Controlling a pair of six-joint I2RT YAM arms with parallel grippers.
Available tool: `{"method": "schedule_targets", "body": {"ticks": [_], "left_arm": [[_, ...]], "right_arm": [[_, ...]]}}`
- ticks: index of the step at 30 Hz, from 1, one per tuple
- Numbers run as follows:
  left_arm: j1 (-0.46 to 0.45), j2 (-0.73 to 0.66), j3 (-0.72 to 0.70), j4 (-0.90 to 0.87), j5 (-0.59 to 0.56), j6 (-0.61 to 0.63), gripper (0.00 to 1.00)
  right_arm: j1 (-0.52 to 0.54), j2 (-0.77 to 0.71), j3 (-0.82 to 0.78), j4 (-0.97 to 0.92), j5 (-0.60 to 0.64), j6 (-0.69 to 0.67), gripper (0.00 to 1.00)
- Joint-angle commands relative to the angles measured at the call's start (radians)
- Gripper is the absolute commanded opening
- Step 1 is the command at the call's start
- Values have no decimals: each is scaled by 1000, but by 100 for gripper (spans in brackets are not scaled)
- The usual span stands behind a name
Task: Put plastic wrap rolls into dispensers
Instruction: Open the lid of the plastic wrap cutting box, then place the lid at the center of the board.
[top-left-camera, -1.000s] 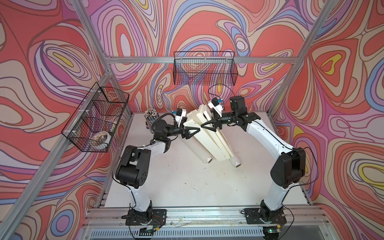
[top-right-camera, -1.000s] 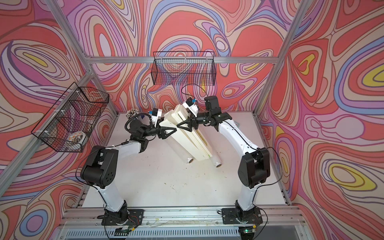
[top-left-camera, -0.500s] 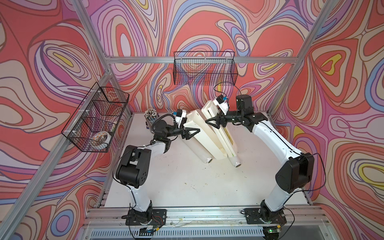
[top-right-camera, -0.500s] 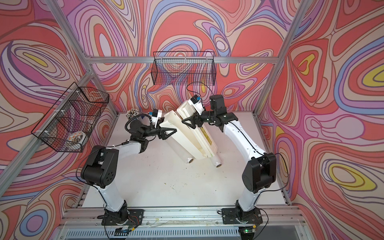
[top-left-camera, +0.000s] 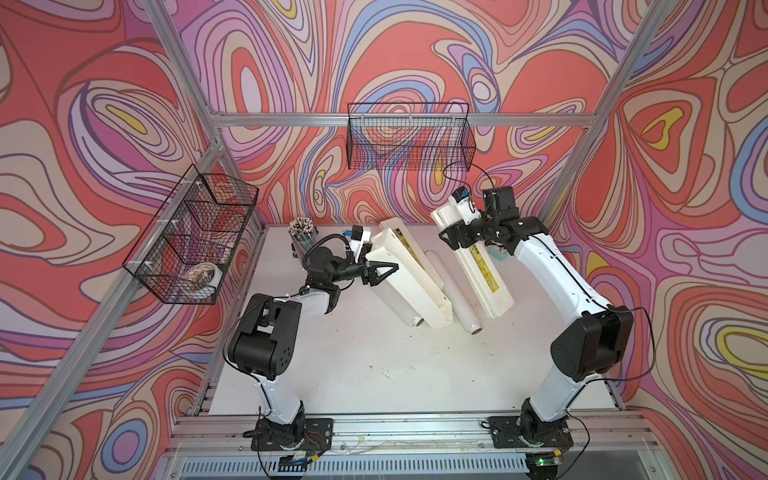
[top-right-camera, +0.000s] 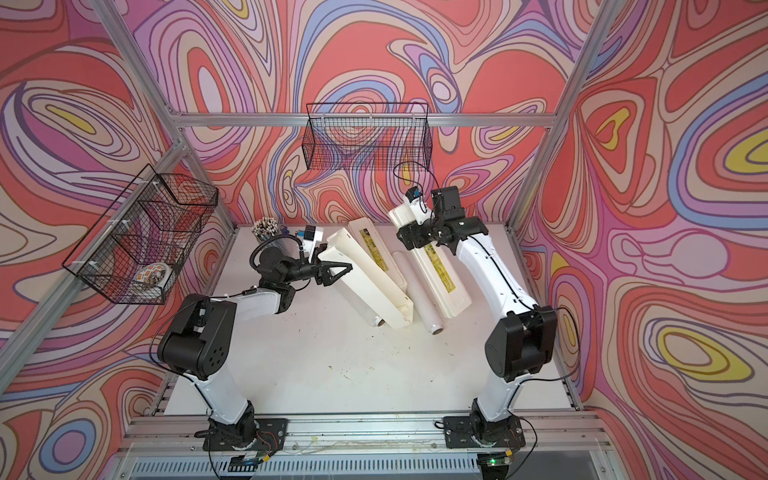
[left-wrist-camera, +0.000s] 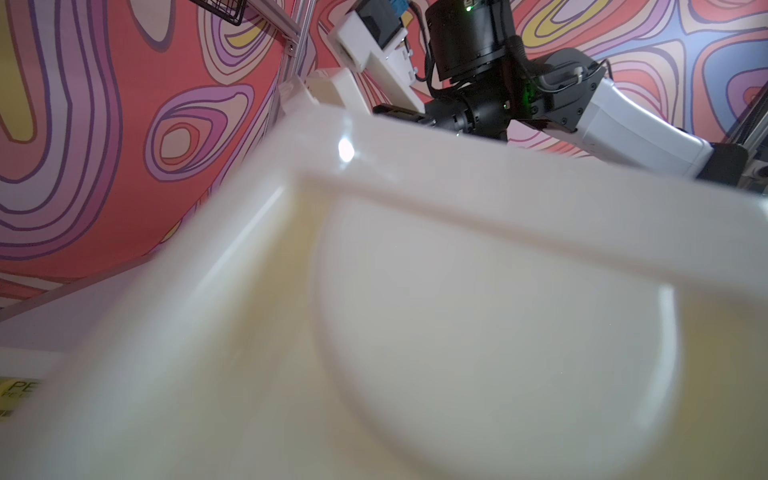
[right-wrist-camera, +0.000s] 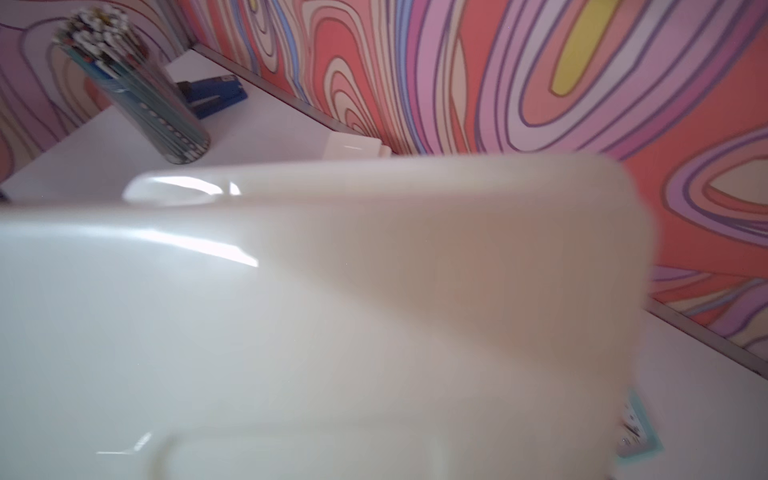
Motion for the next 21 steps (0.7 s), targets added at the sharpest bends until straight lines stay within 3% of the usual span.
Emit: {"method": "schedule_targets", "body": {"ticks": [1,7,14,21], "left_arm": [[-21,-45,-24,91,10,-37,15],[-48,-91,-123,90,-44,11,15],[-57,-144,-222,85,-96,56,15],[-58,-217,-342,53,-135,99,15]], "right_arm": [[-34,86,0,-51,202,31,48],[-104,220,-26,-28,298,66,48],[-134,320,-82,50,276,77,54],[-136,349,-149,79,228,55,77]]}}
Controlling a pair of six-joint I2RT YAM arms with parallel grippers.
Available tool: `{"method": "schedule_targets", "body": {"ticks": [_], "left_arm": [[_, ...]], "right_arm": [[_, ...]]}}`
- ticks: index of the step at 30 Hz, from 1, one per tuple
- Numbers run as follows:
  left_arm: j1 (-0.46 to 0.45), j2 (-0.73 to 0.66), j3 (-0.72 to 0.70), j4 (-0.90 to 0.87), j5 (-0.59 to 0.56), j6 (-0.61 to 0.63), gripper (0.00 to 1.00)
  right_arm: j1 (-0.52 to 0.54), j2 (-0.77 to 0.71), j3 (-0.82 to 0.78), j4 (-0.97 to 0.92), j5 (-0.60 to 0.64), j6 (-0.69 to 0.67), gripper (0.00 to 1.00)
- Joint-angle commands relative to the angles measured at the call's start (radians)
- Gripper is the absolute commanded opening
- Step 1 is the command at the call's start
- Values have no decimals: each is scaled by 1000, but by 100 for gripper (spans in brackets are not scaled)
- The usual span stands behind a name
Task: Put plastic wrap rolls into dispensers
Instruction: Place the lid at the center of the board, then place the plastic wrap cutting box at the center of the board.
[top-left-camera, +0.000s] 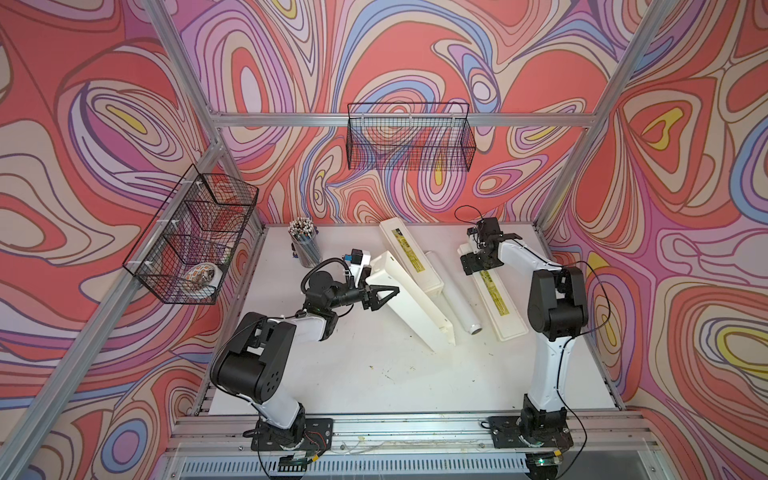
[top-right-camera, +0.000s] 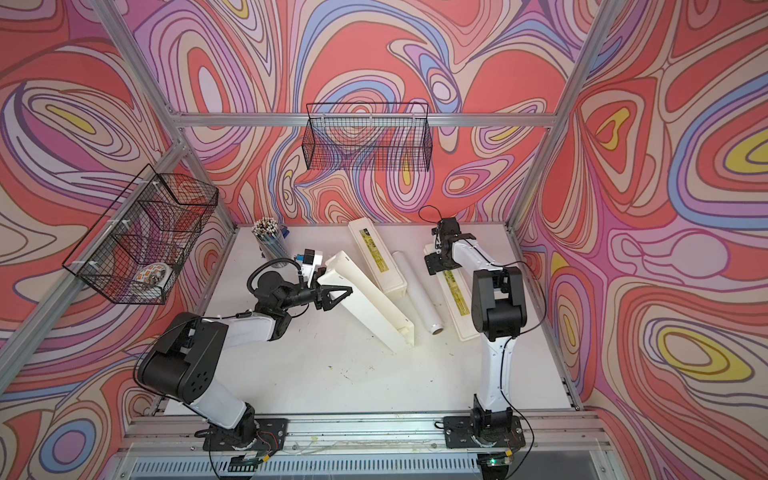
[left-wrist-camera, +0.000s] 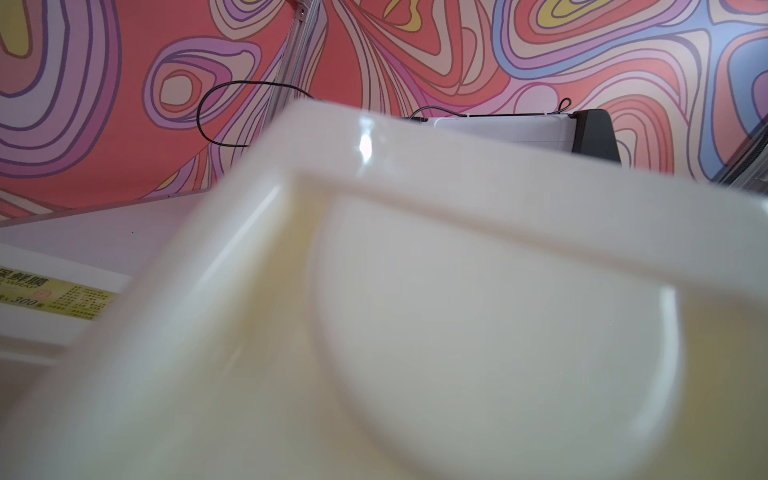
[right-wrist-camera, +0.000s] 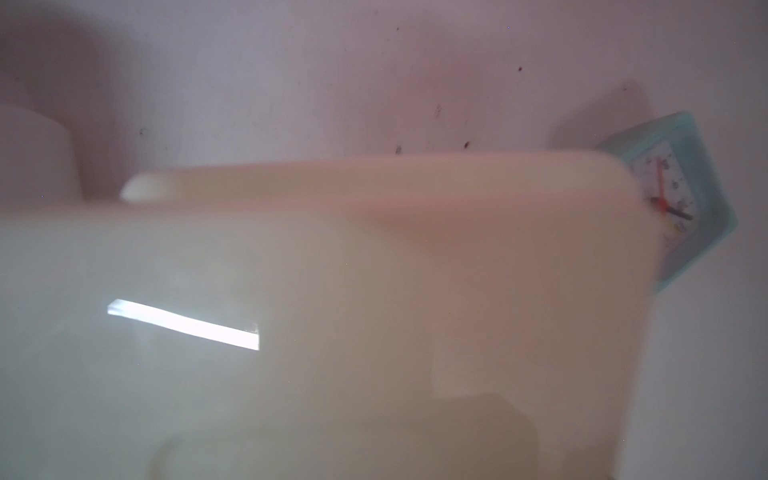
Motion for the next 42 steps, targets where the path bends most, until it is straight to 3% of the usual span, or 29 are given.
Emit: {"method": "schedule_targets", "body": {"ticks": [1,4,14,16,22,29,42], "left_arm": [[-4,-42,-37,31,-21,48,15],[-4,-58,-60,11,-33,69,15],[-5,-56,-153,27,-63,102,15],[-4,-55,-166,23,-70,118,15],[-4,-45,-156,-49,-76,174,15],[-5,-65,-140,-139,-73,223,15],[-5,-123,-139,-274,-78,277,15]], "right_arm": [[-1,8,-32,43,-38,-12,82],[-2,26,-26,33,-52,-15,98],[-2,-85,-41,10,-47,-45,98],[0,-155,-56,6,-130,-94,98],[88,-372,-157,17,-567,-233,86],[229,-447,-254,75,-846,-287,76],[324,-349,-251,117,-959,-284,63]]}}
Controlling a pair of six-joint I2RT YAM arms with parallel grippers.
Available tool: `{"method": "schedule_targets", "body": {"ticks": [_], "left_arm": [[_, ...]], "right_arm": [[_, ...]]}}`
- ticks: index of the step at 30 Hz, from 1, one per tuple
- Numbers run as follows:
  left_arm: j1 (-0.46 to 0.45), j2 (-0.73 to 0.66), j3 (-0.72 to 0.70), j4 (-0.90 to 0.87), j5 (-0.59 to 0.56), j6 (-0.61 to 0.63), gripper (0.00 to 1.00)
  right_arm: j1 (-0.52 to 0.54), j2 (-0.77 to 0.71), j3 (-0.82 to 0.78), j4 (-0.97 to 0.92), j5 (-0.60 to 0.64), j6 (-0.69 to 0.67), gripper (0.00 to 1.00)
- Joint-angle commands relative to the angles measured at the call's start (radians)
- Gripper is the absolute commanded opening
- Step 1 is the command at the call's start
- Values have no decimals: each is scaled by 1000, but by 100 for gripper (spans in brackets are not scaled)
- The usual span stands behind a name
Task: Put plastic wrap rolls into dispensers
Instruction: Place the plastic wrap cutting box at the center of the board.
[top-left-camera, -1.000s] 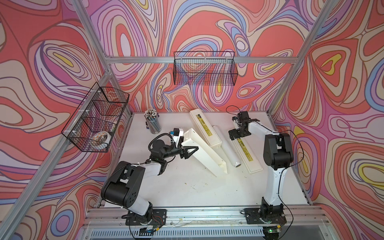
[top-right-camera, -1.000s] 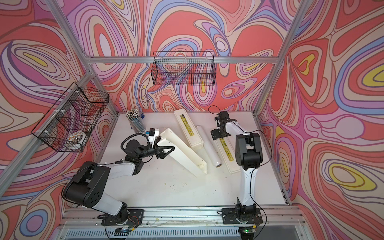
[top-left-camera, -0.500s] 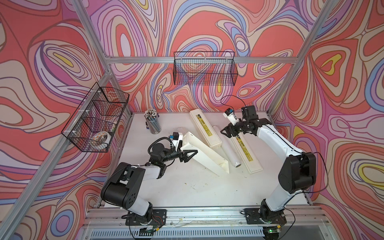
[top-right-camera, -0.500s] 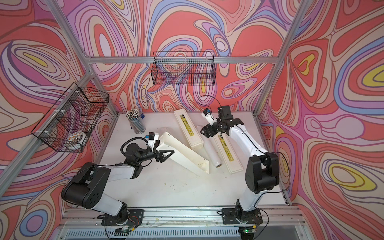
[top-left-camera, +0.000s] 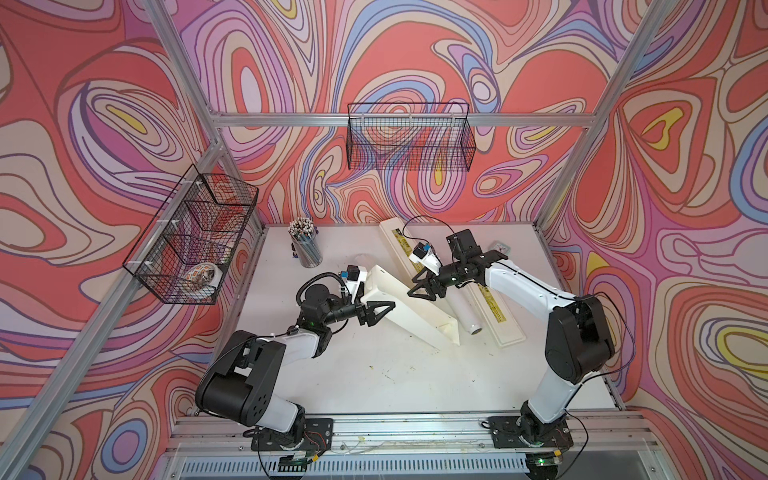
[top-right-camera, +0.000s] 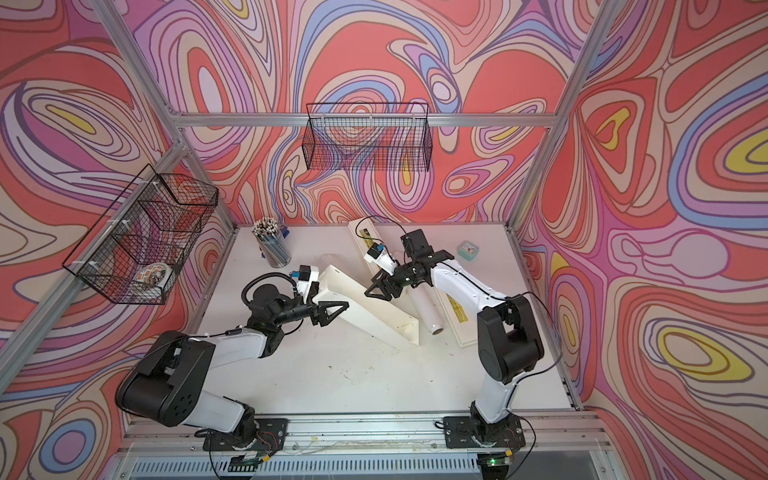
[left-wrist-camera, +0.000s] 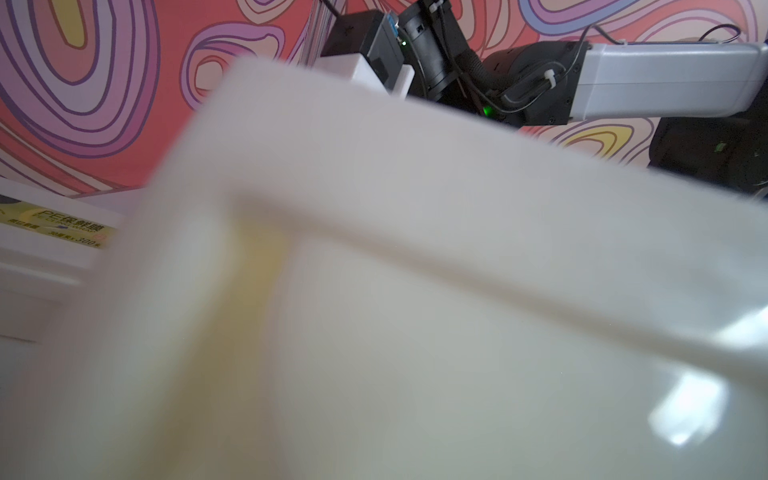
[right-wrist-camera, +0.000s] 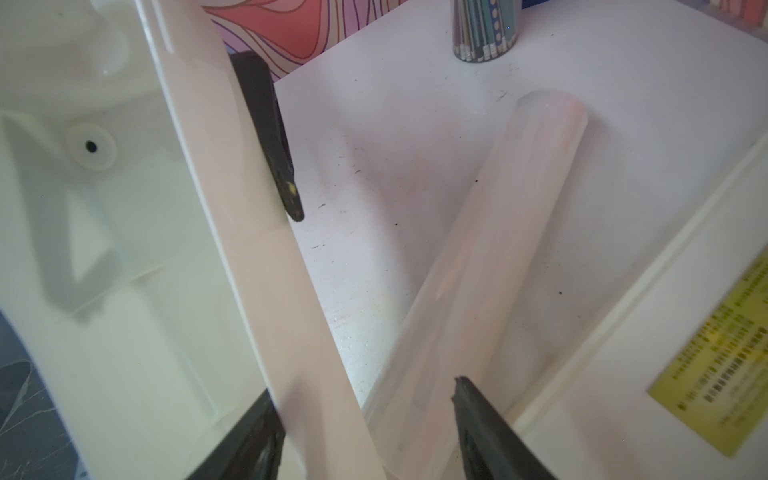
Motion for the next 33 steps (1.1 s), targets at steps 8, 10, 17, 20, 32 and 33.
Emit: {"method": "schedule_targets", "body": {"ticks": [8,10,17,20,32,33], "left_arm": [[-4,-69,25,-312,-48,153,47],[-3,-105,30,-374,-79,188,57],[-3,-267,35,-599,-180,269,100],[-4,-347,70,-684,-225,310,100],[77,-556,107,-917,-400,329,100],[90,-556,118,-924,-405,323,100]], "right_arm": [[28,40,-2,1,-85,-29,24],[34,35,-9,0,-86,-35,16],[47,31,-22,-8,-61,-70,0],[49,33,-31,-6,-53,-76,0],[96,34,-3,-43,81,-67,0],[96,25,-5,-44,97,-61,0]]}}
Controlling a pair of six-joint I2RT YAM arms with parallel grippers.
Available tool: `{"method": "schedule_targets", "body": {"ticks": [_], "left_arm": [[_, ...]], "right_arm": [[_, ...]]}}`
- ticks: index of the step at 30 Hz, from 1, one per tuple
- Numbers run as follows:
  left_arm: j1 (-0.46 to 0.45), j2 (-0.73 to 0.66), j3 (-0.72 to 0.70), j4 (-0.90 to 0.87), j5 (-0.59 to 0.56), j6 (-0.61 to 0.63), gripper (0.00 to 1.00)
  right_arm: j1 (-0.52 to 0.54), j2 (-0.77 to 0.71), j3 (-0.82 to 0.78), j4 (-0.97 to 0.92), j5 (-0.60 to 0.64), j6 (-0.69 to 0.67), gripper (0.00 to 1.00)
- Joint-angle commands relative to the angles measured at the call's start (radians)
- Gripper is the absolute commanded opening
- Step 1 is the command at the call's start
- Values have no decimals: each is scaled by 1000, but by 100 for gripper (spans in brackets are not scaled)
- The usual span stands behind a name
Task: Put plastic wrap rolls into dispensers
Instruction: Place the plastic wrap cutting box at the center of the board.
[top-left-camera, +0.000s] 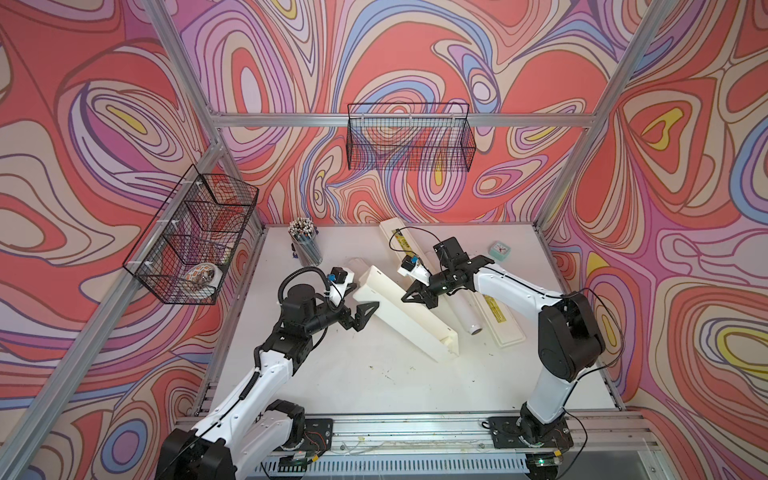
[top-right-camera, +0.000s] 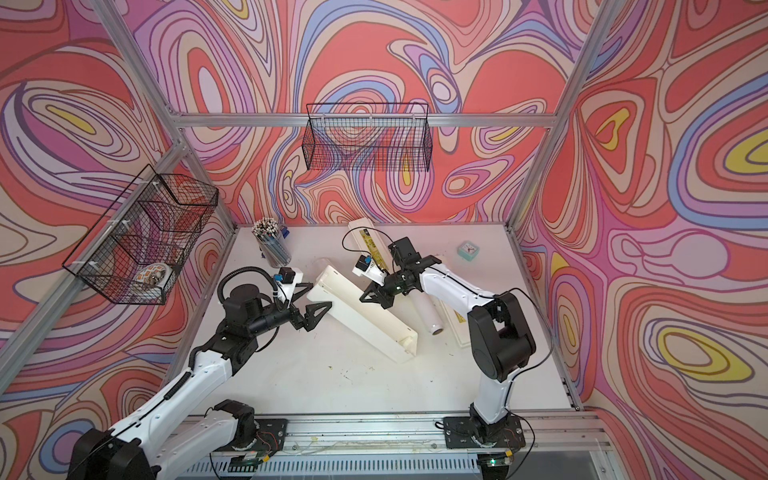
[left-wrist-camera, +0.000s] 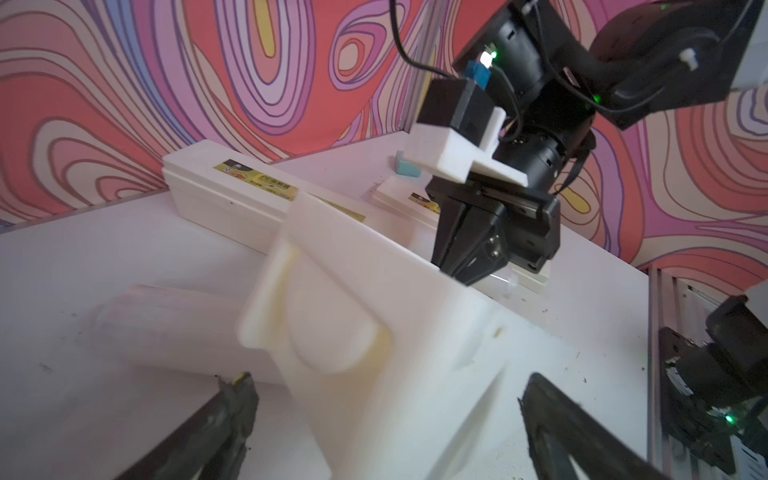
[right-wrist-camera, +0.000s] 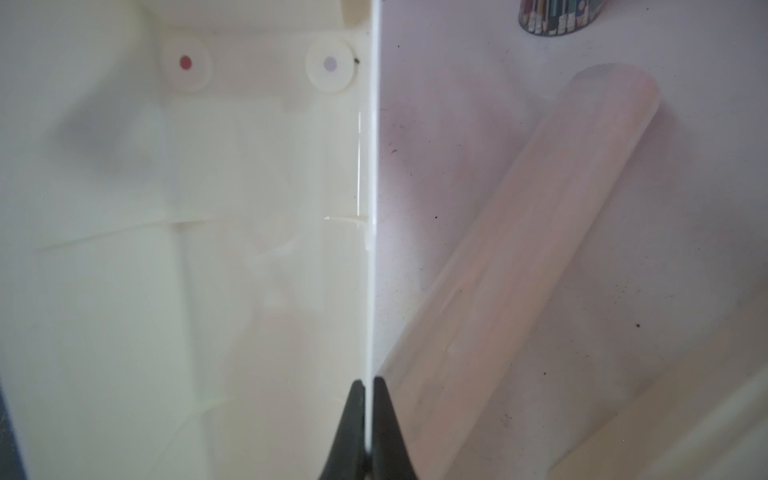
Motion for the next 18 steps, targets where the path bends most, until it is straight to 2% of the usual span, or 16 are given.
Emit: {"method": "schedule_targets", "body": {"ticks": [1,3,6,7,12,15,18], "left_arm": [[37,-16,57,-54,-51,-9,100],[47,18,88,-96,-111,-18,100],[55,98,156,-222,-324,-48,100],[65,126,179,-262,-364,-74,99],[103,287,293,-415,-414,-191,92],[115,341,309,-414,-416,-257,89],[117,391,325,-421,-413,-273,87]], "right_arm": [[14,-16,11,-33,71,15,0],[16,-23,22,-66,110,16,0],[32,-23,26,-94,145,18,0],[40,-49,23,-95,154,19,0],[104,-78,9,-107,188,40,0],[134,-97,-9,-91,190,66,0],[164,-114,-37,-74,213,71,0]]}}
